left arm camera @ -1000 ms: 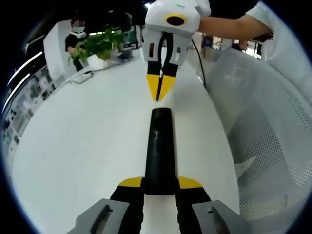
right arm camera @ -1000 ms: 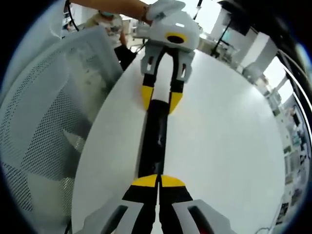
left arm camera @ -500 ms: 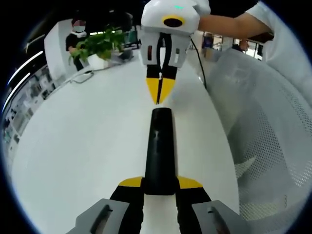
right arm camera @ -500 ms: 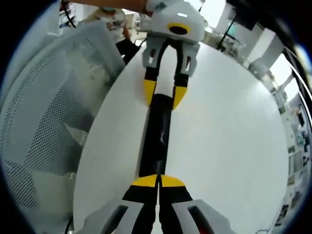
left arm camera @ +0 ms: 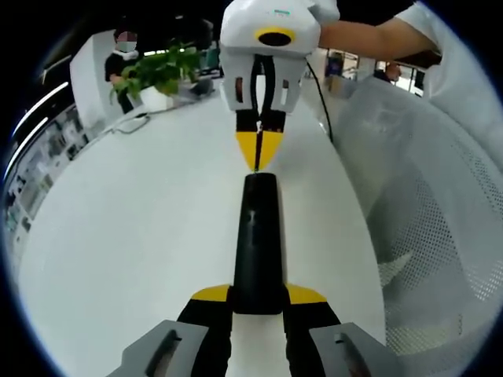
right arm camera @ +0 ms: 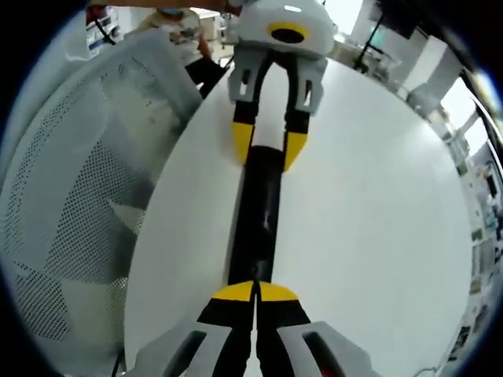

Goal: Press the specified remote control buttons in sequence, fully releasing each button before pressing the next.

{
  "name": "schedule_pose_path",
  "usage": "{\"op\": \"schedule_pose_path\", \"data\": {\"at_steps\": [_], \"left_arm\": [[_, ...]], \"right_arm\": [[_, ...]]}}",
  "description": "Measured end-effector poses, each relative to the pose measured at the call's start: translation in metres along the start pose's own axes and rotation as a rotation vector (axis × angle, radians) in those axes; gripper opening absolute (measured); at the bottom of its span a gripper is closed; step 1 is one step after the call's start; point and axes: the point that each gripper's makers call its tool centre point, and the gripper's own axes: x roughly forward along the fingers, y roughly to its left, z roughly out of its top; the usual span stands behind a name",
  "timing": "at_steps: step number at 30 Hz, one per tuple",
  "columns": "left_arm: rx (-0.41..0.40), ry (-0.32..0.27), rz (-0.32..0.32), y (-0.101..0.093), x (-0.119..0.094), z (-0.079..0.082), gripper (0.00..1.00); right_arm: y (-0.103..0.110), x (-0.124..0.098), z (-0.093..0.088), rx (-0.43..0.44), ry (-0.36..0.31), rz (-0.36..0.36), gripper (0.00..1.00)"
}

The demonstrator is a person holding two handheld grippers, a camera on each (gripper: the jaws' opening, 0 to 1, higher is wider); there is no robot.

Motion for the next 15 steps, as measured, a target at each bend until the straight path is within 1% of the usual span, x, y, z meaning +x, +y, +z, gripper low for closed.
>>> {"op": "schedule_pose_path", "data": {"at_steps": [15], "left_arm": [[0.0, 0.002, 0.0, 0.0015, 0.0002, -0.0008, 0.24]], "right_arm": [[0.0022, 0.0044, 0.0008, -0.007, 0.021, 0.02, 0.0]]}}
